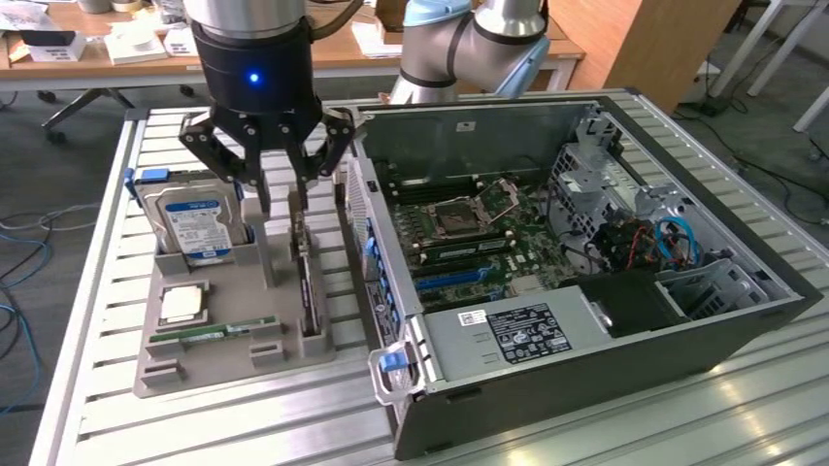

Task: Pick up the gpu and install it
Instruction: 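Pick up the gpu and move the gpu toward the slot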

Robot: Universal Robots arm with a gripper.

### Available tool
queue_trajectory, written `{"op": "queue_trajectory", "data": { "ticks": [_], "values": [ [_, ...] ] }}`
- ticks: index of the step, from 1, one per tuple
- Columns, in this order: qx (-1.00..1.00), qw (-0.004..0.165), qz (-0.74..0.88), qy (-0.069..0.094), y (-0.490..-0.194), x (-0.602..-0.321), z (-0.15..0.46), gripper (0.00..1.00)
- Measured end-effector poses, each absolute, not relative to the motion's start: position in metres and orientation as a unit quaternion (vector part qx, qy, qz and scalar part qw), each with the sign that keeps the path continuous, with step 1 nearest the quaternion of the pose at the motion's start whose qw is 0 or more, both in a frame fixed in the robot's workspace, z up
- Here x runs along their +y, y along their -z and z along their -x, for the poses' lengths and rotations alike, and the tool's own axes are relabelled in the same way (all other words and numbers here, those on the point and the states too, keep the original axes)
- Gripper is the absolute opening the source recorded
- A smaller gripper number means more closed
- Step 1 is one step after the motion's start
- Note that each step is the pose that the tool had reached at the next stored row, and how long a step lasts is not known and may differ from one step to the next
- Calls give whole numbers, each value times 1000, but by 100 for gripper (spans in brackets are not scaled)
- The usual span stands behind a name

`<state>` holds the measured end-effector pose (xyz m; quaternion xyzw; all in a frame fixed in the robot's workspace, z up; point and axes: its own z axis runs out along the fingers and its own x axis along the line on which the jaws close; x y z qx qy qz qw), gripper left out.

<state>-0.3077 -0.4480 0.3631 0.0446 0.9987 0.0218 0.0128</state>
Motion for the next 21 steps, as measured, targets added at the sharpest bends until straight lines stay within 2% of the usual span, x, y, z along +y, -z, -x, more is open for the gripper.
{"op": "queue_trajectory", "data": {
  "ticks": [21],
  "values": [
    [999, 13, -45, -22, -325, -448, 308, 42]
  ]
}}
